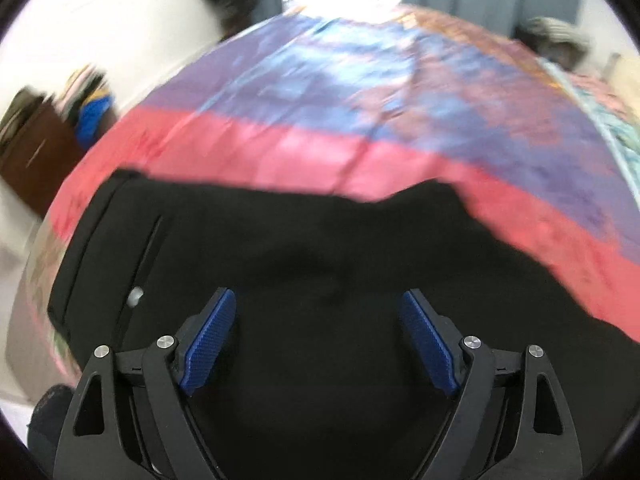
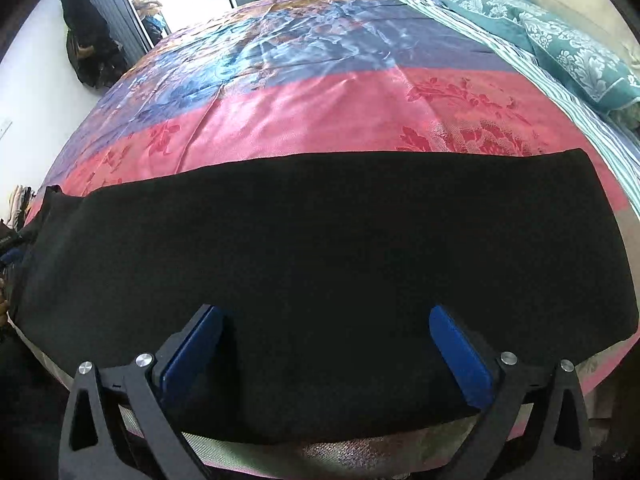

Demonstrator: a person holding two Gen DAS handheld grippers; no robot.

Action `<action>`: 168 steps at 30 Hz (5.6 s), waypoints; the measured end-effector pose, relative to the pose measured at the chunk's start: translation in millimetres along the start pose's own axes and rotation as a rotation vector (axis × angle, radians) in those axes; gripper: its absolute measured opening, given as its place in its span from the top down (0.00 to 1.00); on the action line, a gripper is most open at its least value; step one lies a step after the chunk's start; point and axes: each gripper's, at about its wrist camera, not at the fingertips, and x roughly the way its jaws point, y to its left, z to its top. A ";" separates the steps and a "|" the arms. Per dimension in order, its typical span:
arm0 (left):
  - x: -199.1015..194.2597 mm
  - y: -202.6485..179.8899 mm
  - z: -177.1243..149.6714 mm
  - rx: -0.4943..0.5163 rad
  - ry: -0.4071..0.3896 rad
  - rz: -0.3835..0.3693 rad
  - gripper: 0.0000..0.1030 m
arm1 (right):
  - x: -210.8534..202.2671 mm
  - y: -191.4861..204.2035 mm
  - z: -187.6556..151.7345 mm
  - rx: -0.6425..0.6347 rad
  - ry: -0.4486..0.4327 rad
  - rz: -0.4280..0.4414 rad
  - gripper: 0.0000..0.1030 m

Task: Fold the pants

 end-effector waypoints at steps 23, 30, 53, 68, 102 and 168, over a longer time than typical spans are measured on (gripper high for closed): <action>-7.5 -29.3 9.2 -0.046 -0.006 -0.024 0.11 | -0.7 9.6 -11.2 -0.019 -0.044 -0.036 0.00; 6.0 -56.2 -54.0 0.080 0.083 -0.017 0.06 | -3.1 9.6 -12.2 -0.021 -0.066 -0.043 0.00; 11.0 -53.9 -65.1 0.085 0.027 -0.031 0.00 | -45.8 -152.4 34.9 0.347 -0.202 -0.017 0.00; 10.0 -54.5 -66.6 0.088 0.023 -0.027 0.00 | -47.7 -205.0 40.4 0.357 -0.067 0.317 0.14; 9.8 -53.1 -62.9 0.077 0.017 -0.030 0.00 | -48.0 -100.1 47.3 0.426 -0.048 0.926 0.85; -81.3 -126.4 -45.2 0.215 0.010 -0.498 0.48 | -27.0 62.1 41.9 0.318 -0.067 0.799 0.06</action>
